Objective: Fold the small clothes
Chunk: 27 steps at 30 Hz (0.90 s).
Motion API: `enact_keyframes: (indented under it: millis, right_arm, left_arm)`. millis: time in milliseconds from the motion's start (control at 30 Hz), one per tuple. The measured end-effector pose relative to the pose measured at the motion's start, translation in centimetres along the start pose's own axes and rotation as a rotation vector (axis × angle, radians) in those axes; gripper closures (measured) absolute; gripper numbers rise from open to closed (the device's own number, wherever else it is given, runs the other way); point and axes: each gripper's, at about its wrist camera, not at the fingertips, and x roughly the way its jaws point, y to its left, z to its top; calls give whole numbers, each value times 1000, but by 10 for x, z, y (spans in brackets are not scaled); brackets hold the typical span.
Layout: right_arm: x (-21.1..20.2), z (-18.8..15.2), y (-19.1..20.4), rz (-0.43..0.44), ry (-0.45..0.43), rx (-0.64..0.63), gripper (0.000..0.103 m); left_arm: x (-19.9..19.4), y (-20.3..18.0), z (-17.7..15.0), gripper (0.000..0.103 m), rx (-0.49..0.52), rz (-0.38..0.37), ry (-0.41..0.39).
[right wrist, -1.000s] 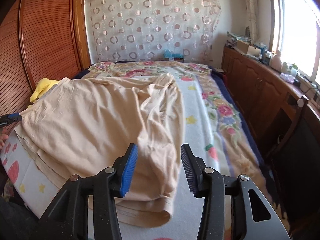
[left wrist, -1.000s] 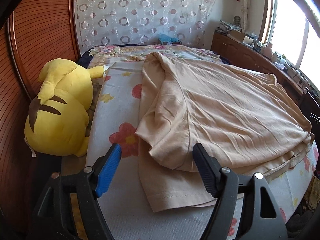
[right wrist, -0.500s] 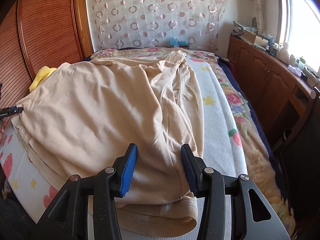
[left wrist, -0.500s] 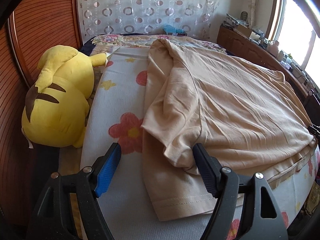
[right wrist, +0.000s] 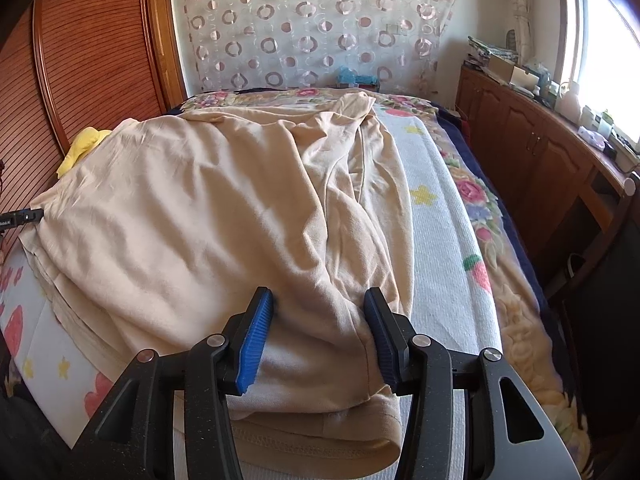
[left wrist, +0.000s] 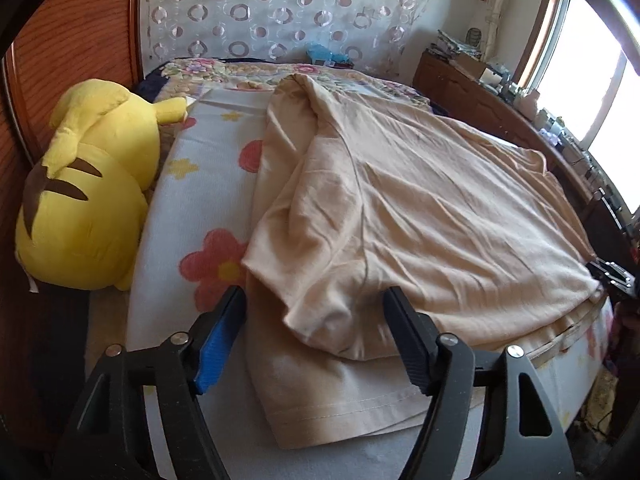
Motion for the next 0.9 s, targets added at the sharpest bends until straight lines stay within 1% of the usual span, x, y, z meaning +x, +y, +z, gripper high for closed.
enact_keyframes:
  millis: [33, 133, 167, 200, 233, 300, 333, 467, 667, 800, 900]
  right_arm:
    - [0, 0, 0, 2, -1, 3, 54]
    - [0, -1, -1, 6, -2, 7, 54]
    - [-1, -1, -1, 7, -2, 7, 54]
    - [-1, -1, -1, 7, -2, 7, 54]
    - [-1, -1, -1, 7, -2, 7, 54]
    - [-1, -1, -2, 6, -2, 6, 54]
    - [-1, -1, -2, 6, -2, 6, 54]
    - [-1, -1, -2, 7, -2, 7, 53]
    - [-1, -1, -3, 7, -2, 7, 53]
    - [0, -1, -3, 6, -2, 6, 53]
    - [0, -1, -4, 7, -2, 6, 53]
  left_arm:
    - [1, -1, 1, 36, 1, 3, 3]
    - [3, -6, 1, 46, 21, 28, -3]
    - [3, -7, 0, 58, 27, 32, -6]
    - [3, -7, -1, 76, 30, 24, -6]
    - [3, -8, -1, 82, 30, 6, -2]
    - [-1, -14, -1, 93, 46, 13, -17]
    - [-5, -18, 0, 93, 55, 10, -36]
    - [-29, -40, 8, 94, 67, -42, -116]
    - [-56, -91, 24, 95, 128, -124, -214]
    - [-62, -128, 32, 95, 178, -182, -250]
    - [-61, -147, 38, 95, 202, -215, -260]
